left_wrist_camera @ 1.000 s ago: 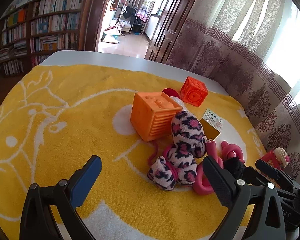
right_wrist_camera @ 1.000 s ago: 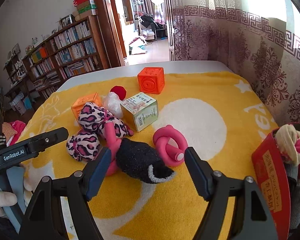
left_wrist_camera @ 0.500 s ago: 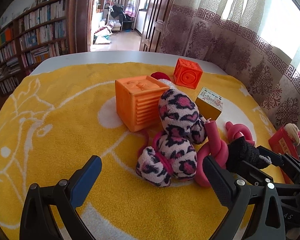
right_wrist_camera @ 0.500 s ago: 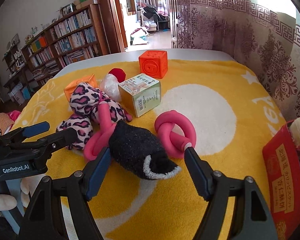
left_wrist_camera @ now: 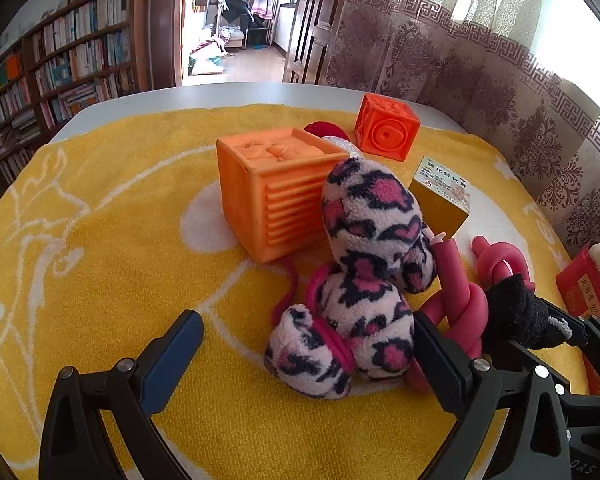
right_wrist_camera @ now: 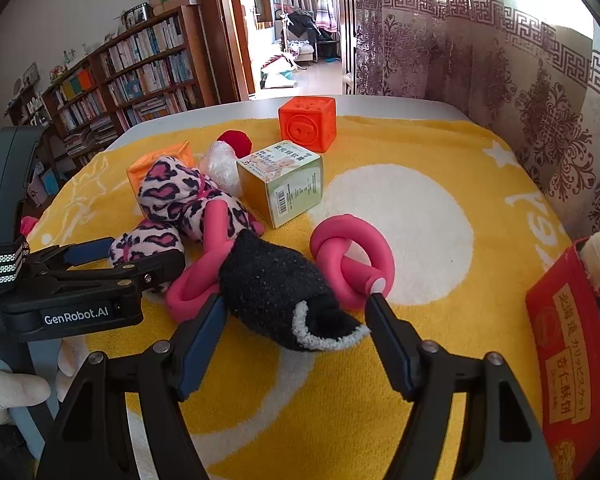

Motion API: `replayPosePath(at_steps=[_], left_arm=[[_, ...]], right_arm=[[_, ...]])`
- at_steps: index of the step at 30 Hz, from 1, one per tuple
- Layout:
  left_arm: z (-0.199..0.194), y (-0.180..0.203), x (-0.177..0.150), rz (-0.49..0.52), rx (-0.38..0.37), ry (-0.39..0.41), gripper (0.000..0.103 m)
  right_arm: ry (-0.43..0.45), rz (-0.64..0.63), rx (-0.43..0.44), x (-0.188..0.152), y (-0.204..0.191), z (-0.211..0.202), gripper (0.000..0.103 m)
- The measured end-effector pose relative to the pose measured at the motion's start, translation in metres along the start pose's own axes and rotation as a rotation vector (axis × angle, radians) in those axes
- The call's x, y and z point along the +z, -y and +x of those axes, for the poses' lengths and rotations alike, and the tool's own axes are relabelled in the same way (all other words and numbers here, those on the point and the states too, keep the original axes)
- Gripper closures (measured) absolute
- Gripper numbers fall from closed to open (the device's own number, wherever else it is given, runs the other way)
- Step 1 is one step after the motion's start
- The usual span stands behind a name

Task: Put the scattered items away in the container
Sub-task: 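Grasp the black sock with the right gripper while the left grasps the leopard plush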

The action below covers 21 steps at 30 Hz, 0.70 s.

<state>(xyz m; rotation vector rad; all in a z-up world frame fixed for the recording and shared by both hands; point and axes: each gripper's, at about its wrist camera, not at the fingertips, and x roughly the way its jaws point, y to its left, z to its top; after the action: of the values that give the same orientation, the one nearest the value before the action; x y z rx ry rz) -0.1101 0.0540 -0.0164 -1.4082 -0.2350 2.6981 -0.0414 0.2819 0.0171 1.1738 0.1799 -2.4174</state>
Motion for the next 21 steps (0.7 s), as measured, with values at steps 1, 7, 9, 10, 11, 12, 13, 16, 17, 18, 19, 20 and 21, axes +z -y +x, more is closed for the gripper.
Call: replayPosePath(at_steps=[1, 7, 9, 10, 11, 12, 13, 16, 17, 18, 19, 20, 21], left_arm=[[0.0001, 0.0004, -0.0001, 0.002, 0.002, -0.001, 0.001], [0.0002, 0.0004, -0.0006, 0.002, 0.003, -0.001, 0.001], [0.0002, 0.0005, -0.0006, 0.002, 0.004, -0.001, 0.001], [0.0000, 0.0004, -0.0007, 0.002, 0.005, -0.001, 0.001], [0.0000, 0.0005, -0.0006, 0.002, 0.006, -0.001, 0.001], [0.0000, 0.0007, -0.0006, 0.002, 0.005, -0.001, 0.001], [0.0000, 0.0006, -0.0006, 0.001, 0.003, -0.001, 0.001], [-0.0004, -0.0001, -0.0005, -0.002, -0.009, 0.003, 0.001], [-0.0008, -0.0003, -0.0005, -0.002, -0.013, 0.005, 0.001], [-0.0012, -0.0002, -0.0005, -0.001, -0.019, 0.007, 0.003], [-0.0021, 0.0006, -0.0005, 0.002, -0.024, 0.012, 0.014], [-0.0042, 0.0023, -0.0007, 0.011, -0.041, 0.021, 0.021], [-0.0062, 0.0052, -0.0014, 0.028, -0.078, 0.027, 0.043]], right_arm=[[-0.004, -0.001, -0.004, -0.0002, 0.0001, 0.0010, 0.028], [-0.002, 0.012, 0.002, 0.0001, 0.0034, 0.0007, 0.032], [0.000, 0.013, 0.007, -0.0004, 0.0035, 0.0005, 0.034], [-0.001, 0.013, 0.009, -0.0004, 0.0033, 0.0009, 0.035], [-0.002, 0.012, 0.010, -0.0007, 0.0034, 0.0013, 0.035], [-0.002, 0.012, 0.011, -0.0007, 0.0031, 0.0015, 0.036], [-0.001, 0.012, 0.014, -0.0008, 0.0030, 0.0014, 0.038], [0.004, 0.017, 0.019, -0.0012, 0.0028, 0.0000, 0.042], [0.006, 0.018, 0.019, -0.0014, 0.0029, -0.0005, 0.042], [0.008, 0.019, 0.019, -0.0017, 0.0020, -0.0009, 0.044], [0.011, 0.020, 0.020, -0.0018, 0.0022, -0.0015, 0.045], [0.014, 0.022, 0.019, -0.0019, 0.0026, -0.0021, 0.045], [0.017, 0.025, 0.019, -0.0020, 0.0034, -0.0026, 0.046]])
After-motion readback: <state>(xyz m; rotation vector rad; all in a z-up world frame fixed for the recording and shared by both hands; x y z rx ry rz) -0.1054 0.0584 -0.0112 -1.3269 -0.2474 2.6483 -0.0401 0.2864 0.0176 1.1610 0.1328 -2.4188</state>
